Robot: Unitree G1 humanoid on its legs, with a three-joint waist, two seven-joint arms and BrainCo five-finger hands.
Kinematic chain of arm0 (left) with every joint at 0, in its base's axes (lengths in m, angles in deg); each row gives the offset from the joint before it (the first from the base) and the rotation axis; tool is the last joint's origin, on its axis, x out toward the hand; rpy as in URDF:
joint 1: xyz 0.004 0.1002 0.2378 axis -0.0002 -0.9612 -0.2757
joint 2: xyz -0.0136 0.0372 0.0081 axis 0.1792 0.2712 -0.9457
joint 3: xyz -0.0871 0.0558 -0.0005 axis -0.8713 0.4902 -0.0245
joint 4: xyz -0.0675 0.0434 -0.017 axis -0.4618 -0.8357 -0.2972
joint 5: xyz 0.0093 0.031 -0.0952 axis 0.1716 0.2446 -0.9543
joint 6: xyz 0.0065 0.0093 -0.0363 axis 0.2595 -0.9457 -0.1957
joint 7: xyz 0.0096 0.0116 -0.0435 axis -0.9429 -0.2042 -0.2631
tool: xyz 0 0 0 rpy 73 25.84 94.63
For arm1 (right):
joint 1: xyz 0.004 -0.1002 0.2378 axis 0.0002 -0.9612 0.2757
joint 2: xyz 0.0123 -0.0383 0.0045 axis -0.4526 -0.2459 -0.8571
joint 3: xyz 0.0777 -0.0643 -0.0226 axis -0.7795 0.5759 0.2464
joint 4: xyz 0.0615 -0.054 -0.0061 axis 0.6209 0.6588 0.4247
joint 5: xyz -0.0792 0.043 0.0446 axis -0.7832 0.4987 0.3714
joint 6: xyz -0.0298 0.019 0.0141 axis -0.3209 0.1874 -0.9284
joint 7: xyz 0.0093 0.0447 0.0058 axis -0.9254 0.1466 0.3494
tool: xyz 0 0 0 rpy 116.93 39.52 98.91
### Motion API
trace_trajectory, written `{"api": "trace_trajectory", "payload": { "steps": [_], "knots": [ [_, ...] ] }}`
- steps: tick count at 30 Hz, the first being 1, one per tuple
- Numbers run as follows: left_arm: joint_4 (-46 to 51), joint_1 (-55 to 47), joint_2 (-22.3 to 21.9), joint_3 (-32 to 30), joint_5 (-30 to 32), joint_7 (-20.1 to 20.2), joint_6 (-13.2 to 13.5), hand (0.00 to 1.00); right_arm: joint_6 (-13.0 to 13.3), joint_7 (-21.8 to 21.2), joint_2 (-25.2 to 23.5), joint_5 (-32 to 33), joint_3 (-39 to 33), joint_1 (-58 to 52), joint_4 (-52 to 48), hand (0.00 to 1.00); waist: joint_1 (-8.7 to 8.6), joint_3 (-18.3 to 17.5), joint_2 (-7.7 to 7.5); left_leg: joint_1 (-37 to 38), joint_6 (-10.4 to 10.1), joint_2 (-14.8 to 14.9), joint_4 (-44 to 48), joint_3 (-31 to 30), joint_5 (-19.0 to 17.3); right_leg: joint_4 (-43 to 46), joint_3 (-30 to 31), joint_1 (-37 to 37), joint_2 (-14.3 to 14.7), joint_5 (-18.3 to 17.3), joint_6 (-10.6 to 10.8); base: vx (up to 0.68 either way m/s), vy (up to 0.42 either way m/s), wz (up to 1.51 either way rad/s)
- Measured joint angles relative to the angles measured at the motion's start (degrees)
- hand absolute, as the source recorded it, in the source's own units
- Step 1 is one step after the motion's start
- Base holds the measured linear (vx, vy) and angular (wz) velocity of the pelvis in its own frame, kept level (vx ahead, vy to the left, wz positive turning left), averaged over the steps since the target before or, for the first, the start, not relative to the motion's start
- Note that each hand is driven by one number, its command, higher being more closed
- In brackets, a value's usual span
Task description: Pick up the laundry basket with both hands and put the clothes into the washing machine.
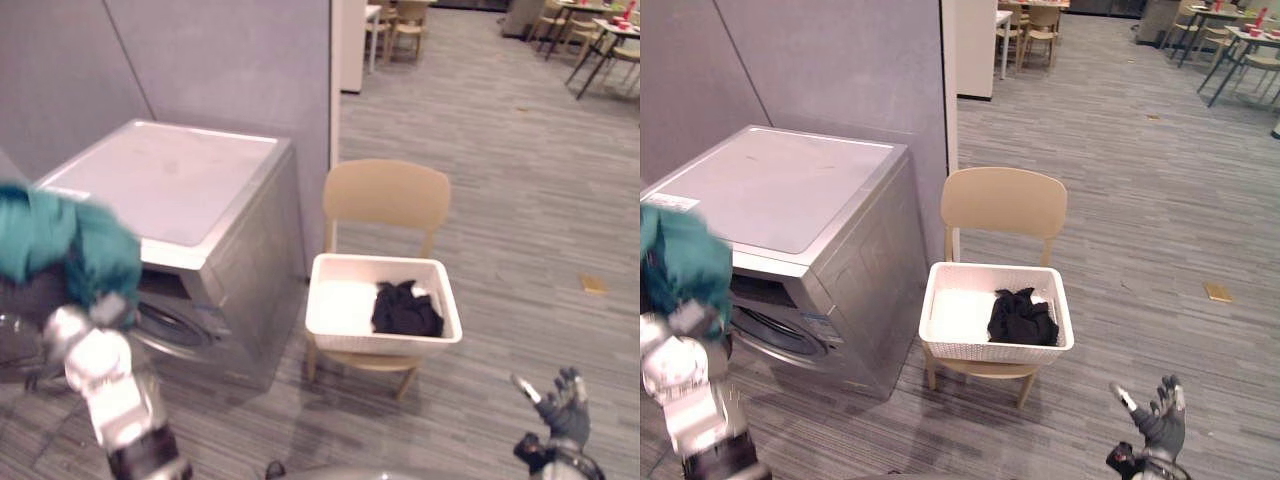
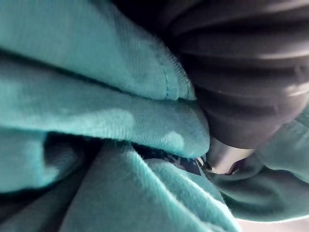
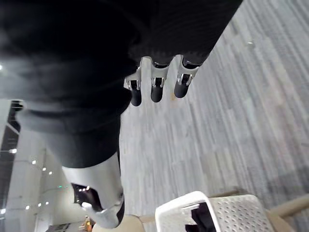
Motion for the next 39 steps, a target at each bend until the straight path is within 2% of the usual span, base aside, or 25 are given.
{"api": "trace_trajectory", "payload": {
  "steps": [2,5,6,7,8,9,10,12,14,17,20,22,24,26,27,28,29,30,32,33,34,35,37,38,39],
  "knots": [
    [1.4,-7.7,-2.8,1.6,0.5,-0.5,-0.7,1.00,0.0,-0.1,-0.7,1.5,1.3,-1.9,2.1,0.00,1.65,-0.1,0.25,1.4,-0.2,0.2,0.0,0.5,-1.0,0.0,-0.1,1.3,0.1,-0.2,-0.1,-0.05,0.014,0.05],
    [1.1,-12.1,-2.6,3.9,1.8,-0.5,-1.1,1.00,0.0,-0.1,-0.8,1.5,3.5,-2.3,3.7,0.00,1.87,-0.3,0.70,1.7,0.0,0.5,0.0,1.5,-1.5,0.0,-1.0,1.9,0.0,-0.9,0.1,-0.10,0.007,0.09],
    [0.3,-13.3,-2.7,5.7,1.9,-0.3,-1.1,1.00,0.0,-0.1,-0.9,1.5,4.0,-2.5,4.7,0.00,1.87,-0.1,0.88,1.7,-0.3,0.6,0.0,2.5,-1.8,-0.3,-1.6,2.4,-0.1,-0.9,0.1,-0.09,0.027,0.20],
    [-0.9,-13.8,-2.6,6.8,1.9,-0.2,-1.0,1.00,0.0,0.1,-0.9,1.6,4.6,-2.6,5.9,0.00,1.89,-0.4,0.47,1.7,-1.6,0.4,0.0,3.5,-3.2,-0.6,-1.7,2.5,-0.6,-0.9,0.1,-0.04,0.057,0.19],
    [-4.4,-14.7,-2.1,8.4,1.9,-0.1,-1.1,1.00,-0.1,0.1,-1.2,2.0,5.3,-2.5,9.1,0.00,2.39,-1.0,-1.13,1.3,-0.8,-0.1,5.1,5.8,-3.4,-1.5,-1.3,2.7,-2.6,-1.1,-0.2,0.05,0.059,-0.04],
    [-8.7,-15.8,-2.7,11.2,1.9,0.7,-1.1,1.00,-0.1,0.2,-0.6,2.4,5.6,-2.3,10.9,0.00,3.12,-0.8,-0.09,1.3,0.4,0.3,5.6,6.1,-5.4,-1.5,-1.3,3.0,-1.9,-0.8,0.4,0.03,0.052,-0.03],
    [-11.1,-16.2,-2.9,12.0,1.9,1.1,-1.4,1.00,-0.2,0.3,-0.5,2.8,5.8,-2.1,12.0,0.00,3.03,-0.7,0.33,1.4,0.3,0.1,5.2,6.0,-5.5,-1.9,-1.4,3.3,-2.3,-0.9,0.6,0.01,0.042,0.04],
    [-18.4,-16.8,-3.0,15.4,1.8,2.3,-1.9,1.00,-0.2,0.3,-0.1,3.3,7.1,-1.5,18.0,0.00,2.96,-0.8,-0.60,1.8,0.0,-0.8,3.4,5.7,-5.4,-1.9,-1.6,3.2,-2.8,-0.9,0.6,-0.02,0.047,0.22],
    [-32.1,-16.7,-2.9,19.4,1.9,3.9,-2.7,1.00,-0.8,0.9,1.2,3.4,7.5,2.4,29.2,0.00,2.87,-0.3,-1.46,2.4,0.0,-1.9,1.2,4.9,-5.3,-0.6,-1.6,2.5,-3.3,-1.2,0.9,0.00,0.041,0.18],
    [-42.4,-16.8,-2.9,22.0,1.8,6.0,-5.1,1.00,-1.6,2.0,2.4,3.4,7.8,7.2,38.5,0.00,2.88,0.4,-1.54,2.8,-0.1,-2.2,0.2,3.8,-5.2,1.1,-1.6,2.3,-3.4,-1.9,1.3,0.02,0.018,0.13],
    [-43.7,-16.2,-2.8,22.2,1.8,6.7,-4.9,1.00,-1.5,3.9,2.8,3.8,7.9,11.3,41.2,0.00,2.96,3.1,-1.65,1.1,-0.7,-1.9,1.4,-0.9,-4.3,5.6,-3.9,1.6,-2.9,-3.9,0.2,0.02,-0.040,0.54],
    [-43.3,-14.6,-2.4,22.3,1.3,6.8,-4.8,1.00,-1.4,4.2,3.9,4.8,9.2,14.3,41.8,0.00,3.12,5.3,-0.78,-2.6,-0.3,-1.7,4.7,-5.0,-1.9,12.2,-6.9,-0.9,-2.9,-7.0,-0.5,-0.04,-0.072,1.03],
    [-40.2,-13.4,-2.2,22.3,1.1,6.8,-4.7,1.00,-1.2,4.3,4.5,5.1,10.7,15.7,40.8,0.00,3.20,7.3,-1.36,-5.5,-0.1,-2.5,5.3,-9.0,-0.6,18.7,-11.4,-3.7,-4.0,-10.4,-0.8,-0.05,-0.103,1.28],
    [-36.5,-12.7,-2.1,23.1,0.2,7.1,-4.7,1.00,-1.0,4.3,5.1,5.4,11.9,17.6,39.0,0.00,3.16,10.2,-1.00,-6.3,1.0,-2.2,3.5,-8.7,-1.1,22.6,-17.3,-3.9,-5.7,-12.9,-1.7,-0.07,-0.142,1.41],
    [-36.3,-12.2,-1.7,23.5,0.1,7.1,-4.7,1.00,-1.0,4.9,5.3,5.3,11.9,18.1,39.1,0.00,3.30,10.8,-1.82,-7.9,3.5,-1.6,5.1,-2.7,-2.2,22.1,-19.7,-3.8,-8.0,-12.8,-2.1,-0.05,-0.089,1.37],
    [-36.2,-11.8,-1.5,23.5,0.0,7.1,-4.7,1.00,-1.0,5.3,5.8,5.3,11.9,18.7,39.1,0.00,3.50,10.8,-1.91,-9.9,4.0,-1.0,10.0,1.6,-2.5,22.2,-21.4,-3.4,-9.5,-12.6,-2.2,0.01,-0.021,1.00],
    [-35.9,-11.7,-1.5,23.5,0.0,7.0,-4.7,1.00,-1.0,5.5,6.0,5.4,11.9,19.1,39.1,0.00,3.51,10.8,-1.90,-10.9,4.1,-0.6,13.8,3.2,-2.6,22.1,-22.3,-3.3,-10.2,-12.4,-2.1,0.04,0.021,0.86],
    [-34.4,-11.7,-1.7,23.4,-0.2,6.7,-4.6,1.00,-1.0,5.6,6.3,5.7,12.4,19.5,39.2,0.00,3.80,10.8,-1.62,-12.3,5.0,1.3,23.2,3.6,-4.8,22.0,-24.0,-2.4,-10.8,-12.1,-1.9,0.02,0.017,0.63],
    [-33.8,-10.5,-1.7,23.6,-0.5,6.5,-3.6,1.00,-0.9,5.7,6.4,6.0,12.5,19.8,40.6,0.00,4.63,10.9,-1.33,-12.4,3.8,3.8,29.2,0.9,-10.8,20.9,-25.3,-1.2,-10.2,-11.4,-1.0,-0.01,0.103,0.42],
    [-33.9,-9.9,-1.7,24.3,-1.0,6.5,-3.5,1.00,-1.0,5.8,6.6,6.0,12.4,20.5,42.2,0.00,4.86,10.7,-0.53,-12.4,0.4,4.5,28.7,-1.7,-13.2,18.9,-25.8,-0.7,-9.2,-10.0,-0.2,-0.01,0.207,0.17],
    [-34.2,-9.6,-1.7,24.8,-1.1,6.6,-3.5,1.00,-1.1,5.9,6.8,6.0,12.4,20.9,42.7,0.00,4.90,10.5,-0.12,-12.4,0.0,4.4,28.2,-2.5,-14.4,17.9,-26.0,-0.6,-9.1,-9.3,0.4,0.00,0.306,0.01],
    [-35.0,-8.3,-1.5,25.0,-1.6,6.7,-3.5,1.00,-1.2,6.3,6.9,6.0,12.2,22.2,44.1,0.00,4.90,11.0,-0.46,-12.8,0.3,3.2,28.8,-2.2,-15.9,15.9,-25.3,-0.5,-9.9,-7.3,1.7,0.01,0.273,-0.11],
    [-35.1,-7.0,-1.3,25.0,-2.9,6.7,-3.7,1.00,-1.3,6.5,6.7,6.0,11.9,24.4,46.2,0.00,4.99,11.6,-1.65,-14.6,2.2,1.1,31.4,-1.0,-17.7,11.8,-23.9,-0.3,-11.2,-3.5,3.0,-0.02,0.378,-0.16],
    [-35.1,-5.8,-1.4,25.3,-4.1,6.7,-3.7,1.00,-1.4,6.6,6.7,6.1,11.9,25.2,47.2,0.00,4.82,11.5,-1.73,-16.4,3.5,-0.3,33.2,-0.8,-18.8,9.7,-23.5,-0.4,-11.8,-0.9,2.9,-0.03,0.393,-0.05],
    [-35.1,-5.1,-1.4,25.6,-4.4,6.7,-3.7,1.00,-1.4,6.9,6.7,6.3,11.9,25.5,47.3,0.00,4.89,11.5,-1.66,-17.0,4.0,-1.1,33.5,-0.6,-19.3,9.3,-23.3,-0.8,-12.4,0.4,2.0,-0.03,0.416,0.07]
  ]
}}
